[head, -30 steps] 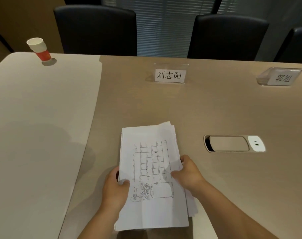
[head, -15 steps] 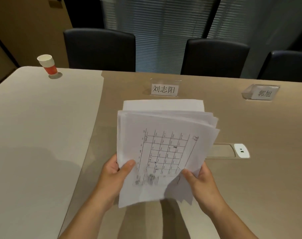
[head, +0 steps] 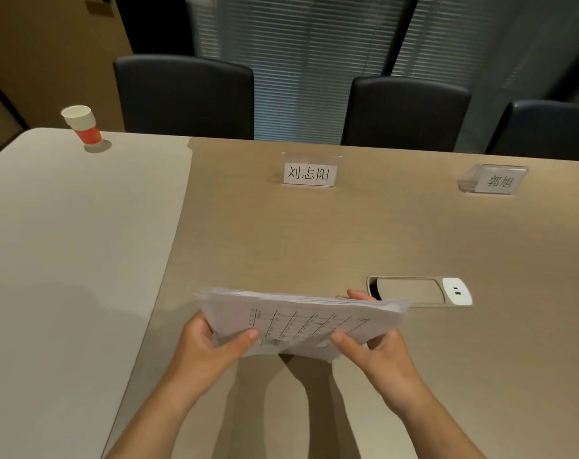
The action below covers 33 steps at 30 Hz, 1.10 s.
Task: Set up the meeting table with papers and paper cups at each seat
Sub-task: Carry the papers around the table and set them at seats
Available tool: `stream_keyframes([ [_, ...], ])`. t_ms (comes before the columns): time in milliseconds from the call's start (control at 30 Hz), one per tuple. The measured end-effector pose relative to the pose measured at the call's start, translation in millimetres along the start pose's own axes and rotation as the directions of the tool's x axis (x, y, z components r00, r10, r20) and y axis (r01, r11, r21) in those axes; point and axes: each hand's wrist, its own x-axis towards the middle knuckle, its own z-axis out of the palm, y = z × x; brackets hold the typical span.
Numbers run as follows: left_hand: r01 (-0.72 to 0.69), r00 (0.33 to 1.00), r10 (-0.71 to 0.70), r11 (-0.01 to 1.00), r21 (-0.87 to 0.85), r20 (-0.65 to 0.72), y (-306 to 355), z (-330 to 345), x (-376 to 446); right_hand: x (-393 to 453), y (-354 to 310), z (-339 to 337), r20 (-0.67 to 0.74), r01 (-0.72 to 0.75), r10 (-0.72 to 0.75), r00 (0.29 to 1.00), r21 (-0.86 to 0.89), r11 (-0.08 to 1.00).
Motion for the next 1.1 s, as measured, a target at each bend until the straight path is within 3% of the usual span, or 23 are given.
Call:
stream_keyframes([
  [100,0.025,0.999,-0.024,1.0,-0.015,0.041,1.8,4.2,6.8,3.6,-0.4,9.7,-0.014,0.036,-0.036,0.999,-0.022,0.999],
  [267,0.036,0.997,-0.036,0.999,-0.009,-0.068,-7.2,5.4,16.1,11.4,4.4,20.4,-0.119,0.023,-0.02,0.993,0.018,1.0],
  [500,0.063,0.997,-0.059,0.994,0.093,-0.044,-6.6,8.5,14.3,14.5,-2.4,23.8,-0.085,0.057,-0.062,0.994,-0.064,0.996],
  [633,0.051,0.997,-0.047,0.995,0.083,-0.06,19.6,-3.5,-1.6,0.7,-34.0,18.9,-0.044,0.087,-0.089,0.995,-0.051,0.995],
  [833,-0.06,0.998,0.059,0.994,-0.095,-0.016,78.8,-18.8,-61.8,-46.0,-95.2,14.4,0.13,0.112,-0.121,0.984,0.074,0.991],
  [933,-0.114,0.991,0.104,0.985,-0.133,-0.083,103.0,-22.7,-104.7,-81.4,-114.4,24.2,0.232,0.071,-0.093,0.968,0.1,0.992],
  [1100,-0.218,0.954,0.186,0.969,-0.119,-0.236,127.8,-44.9,-184.7,-135.8,-135.5,58.0,0.315,0.221,-0.209,0.926,-0.001,0.975],
])
